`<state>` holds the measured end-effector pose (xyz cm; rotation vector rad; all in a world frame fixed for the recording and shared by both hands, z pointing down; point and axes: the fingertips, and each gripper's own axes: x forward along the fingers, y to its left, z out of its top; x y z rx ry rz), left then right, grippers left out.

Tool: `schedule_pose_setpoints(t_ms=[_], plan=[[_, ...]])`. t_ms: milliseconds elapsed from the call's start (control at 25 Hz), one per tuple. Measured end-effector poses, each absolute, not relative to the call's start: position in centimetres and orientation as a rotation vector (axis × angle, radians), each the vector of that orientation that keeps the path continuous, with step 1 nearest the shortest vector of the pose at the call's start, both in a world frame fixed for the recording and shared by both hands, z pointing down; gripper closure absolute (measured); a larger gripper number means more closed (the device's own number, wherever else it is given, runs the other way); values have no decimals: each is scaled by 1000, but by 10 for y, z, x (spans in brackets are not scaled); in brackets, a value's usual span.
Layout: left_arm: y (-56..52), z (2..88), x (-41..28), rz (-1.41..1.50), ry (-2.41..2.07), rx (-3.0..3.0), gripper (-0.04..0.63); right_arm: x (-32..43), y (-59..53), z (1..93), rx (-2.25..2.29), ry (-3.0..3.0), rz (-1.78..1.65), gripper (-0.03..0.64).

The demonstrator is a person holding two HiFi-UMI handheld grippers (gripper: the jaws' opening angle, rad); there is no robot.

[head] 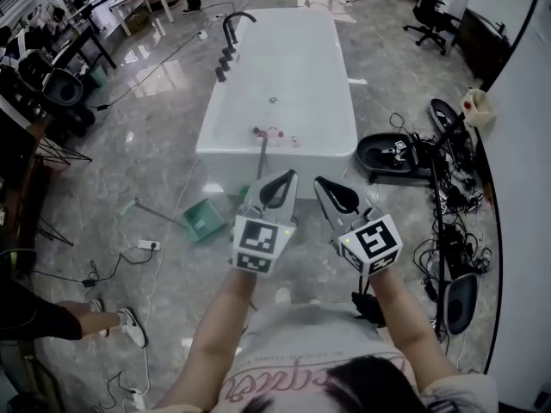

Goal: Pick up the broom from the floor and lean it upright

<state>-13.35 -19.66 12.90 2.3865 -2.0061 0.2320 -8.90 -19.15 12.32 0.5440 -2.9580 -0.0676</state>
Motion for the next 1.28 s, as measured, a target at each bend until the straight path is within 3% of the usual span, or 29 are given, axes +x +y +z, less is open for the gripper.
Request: schedule_pose_setpoints(t_ms=[1280], plan=[[-169,90,-112,74,-2010,2440,597,-90,-166,93,589,-2978,-18,617]])
